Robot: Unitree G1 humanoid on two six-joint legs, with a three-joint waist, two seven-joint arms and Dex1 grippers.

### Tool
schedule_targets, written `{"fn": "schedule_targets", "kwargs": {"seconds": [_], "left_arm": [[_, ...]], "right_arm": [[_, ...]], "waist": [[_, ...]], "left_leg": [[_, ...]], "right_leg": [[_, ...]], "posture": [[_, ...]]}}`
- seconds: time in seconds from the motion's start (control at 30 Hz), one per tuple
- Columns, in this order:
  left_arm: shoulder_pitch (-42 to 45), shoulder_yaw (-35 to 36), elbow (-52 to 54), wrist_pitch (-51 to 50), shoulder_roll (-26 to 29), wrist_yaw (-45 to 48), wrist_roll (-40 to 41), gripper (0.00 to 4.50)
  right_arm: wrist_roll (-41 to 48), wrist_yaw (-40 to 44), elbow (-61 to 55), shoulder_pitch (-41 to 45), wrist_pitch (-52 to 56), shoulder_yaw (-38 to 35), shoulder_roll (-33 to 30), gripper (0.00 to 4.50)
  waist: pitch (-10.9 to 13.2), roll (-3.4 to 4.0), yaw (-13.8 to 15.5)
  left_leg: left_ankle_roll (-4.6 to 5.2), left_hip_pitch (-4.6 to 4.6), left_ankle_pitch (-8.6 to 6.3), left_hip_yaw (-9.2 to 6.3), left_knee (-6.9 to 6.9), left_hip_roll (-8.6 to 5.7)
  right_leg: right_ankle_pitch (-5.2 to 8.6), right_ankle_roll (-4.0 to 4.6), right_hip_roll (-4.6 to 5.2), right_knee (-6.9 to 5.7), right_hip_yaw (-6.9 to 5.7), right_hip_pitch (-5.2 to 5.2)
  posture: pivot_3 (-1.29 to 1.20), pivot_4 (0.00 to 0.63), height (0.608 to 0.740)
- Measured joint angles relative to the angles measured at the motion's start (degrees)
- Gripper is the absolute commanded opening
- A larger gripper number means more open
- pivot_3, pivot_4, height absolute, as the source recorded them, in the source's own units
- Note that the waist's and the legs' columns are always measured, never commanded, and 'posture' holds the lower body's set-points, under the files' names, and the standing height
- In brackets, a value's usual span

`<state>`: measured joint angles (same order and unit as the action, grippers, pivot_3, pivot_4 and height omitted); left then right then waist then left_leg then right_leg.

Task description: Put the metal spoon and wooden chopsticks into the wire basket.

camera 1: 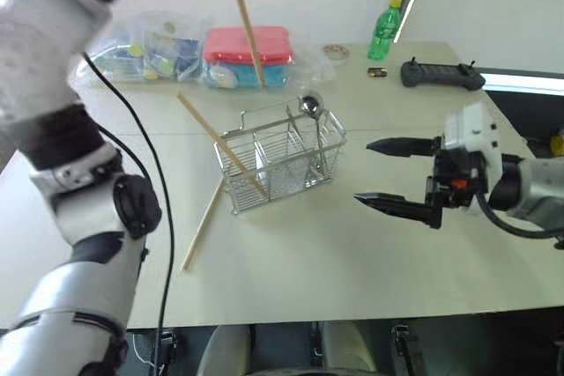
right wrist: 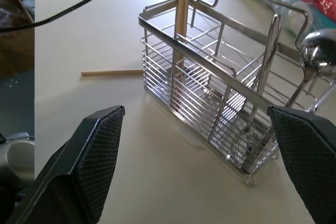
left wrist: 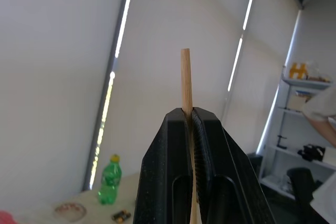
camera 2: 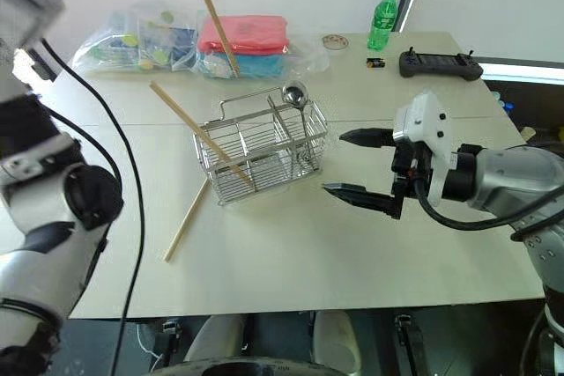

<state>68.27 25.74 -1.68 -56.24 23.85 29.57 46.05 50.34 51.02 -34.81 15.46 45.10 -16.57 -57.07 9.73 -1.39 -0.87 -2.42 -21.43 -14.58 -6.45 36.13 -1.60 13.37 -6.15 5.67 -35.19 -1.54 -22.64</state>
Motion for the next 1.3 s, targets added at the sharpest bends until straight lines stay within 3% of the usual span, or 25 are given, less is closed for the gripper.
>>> {"fn": "schedule_targets", "kwargs": {"seconds": [0.13, 0.4, 0.77, 0.8, 1.0, 1.17, 1.3], "left_arm": [[-5.2, -4.6, 5.8, -1.0, 0.4, -0.1, 0.9, 0.03], [-7.2, -5.1, 7.8, -2.1, 7.2, 2.8, 3.4, 0.03], [-15.1, -9.2, 12.0, -3.4, 9.1, 4.3, 5.8, 0.03], [-15.9, -9.4, 12.1, -3.4, 9.2, 4.4, 5.8, 0.70], [-16.5, -9.2, 12.0, -3.3, 9.3, 4.1, 6.7, 3.56], [-15.3, -8.1, 11.5, -3.7, 9.6, 2.9, 10.0, 3.56], [-5.2, -3.7, 4.4, -3.4, 13.3, -0.5, 12.1, 3.56]], "right_arm": [[0.1, -0.6, 0.0, -0.1, 0.0, -1.1, -0.2, 4.50], [0.2, -2.1, 0.1, -0.1, 0.0, -1.6, -0.2, 4.50], [-0.5, -1.2, -0.4, -1.6, -0.5, -1.2, -0.2, 4.50], [-0.5, -1.1, -0.4, -1.5, -0.5, -1.2, -0.2, 4.50], [0.1, -1.6, 0.1, -0.4, -0.4, -1.2, -0.2, 4.50], [0.4, -1.5, 0.3, -0.4, -0.4, -1.2, -0.2, 4.50], [0.0, -1.0, 0.9, -0.3, -0.5, -0.9, -0.3, 4.50]], "waist": [[0.0, 0.01, 0.2], [0.0, 0.02, 0.4], [0.0, 0.02, 0.4], [0.0, 0.02, 0.4], [0.0, 0.02, 0.4], [0.0, -0.01, 0.5], [0.1, -0.05, 0.3]], "left_leg": [[0.00, -0.01, 0.00, 0.00, -0.01, 0.01], [0.01, -0.03, 0.00, -0.01, 0.01, 0.00], [0.01, -0.05, 0.00, -0.02, 0.00, 0.01], [0.01, -0.05, 0.00, -0.02, 0.00, 0.01], [0.02, -0.07, -0.01, -0.02, 0.00, 0.01], [0.02, -0.09, -0.01, -0.03, 0.01, 0.01], [0.02, -0.07, -0.01, -0.01, -0.03, 0.00]], "right_leg": [[0.00, 0.02, -0.04, -0.01, 0.01, -0.02], [0.01, 0.04, -0.03, 0.06, 0.02, 0.02], [0.03, 0.07, -0.02, 0.09, 0.02, 0.01], [0.05, 0.11, -0.02, 0.09, 0.02, 0.02], [0.12, 0.23, -0.02, 0.10, 0.02, 0.00], [0.12, 0.23, -0.01, 0.12, 0.01, -0.01], [0.06, 0.10, -0.02, 0.12, 0.00, -0.03]], "posture": [[0.00, 0.150, 0.692], [0.00, 0.150, 0.692], [0.00, 0.150, 0.692], [0.00, 0.150, 0.692], [0.00, 0.150, 0.692], [0.00, 0.150, 0.692], [0.00, 0.150, 0.692]]}}
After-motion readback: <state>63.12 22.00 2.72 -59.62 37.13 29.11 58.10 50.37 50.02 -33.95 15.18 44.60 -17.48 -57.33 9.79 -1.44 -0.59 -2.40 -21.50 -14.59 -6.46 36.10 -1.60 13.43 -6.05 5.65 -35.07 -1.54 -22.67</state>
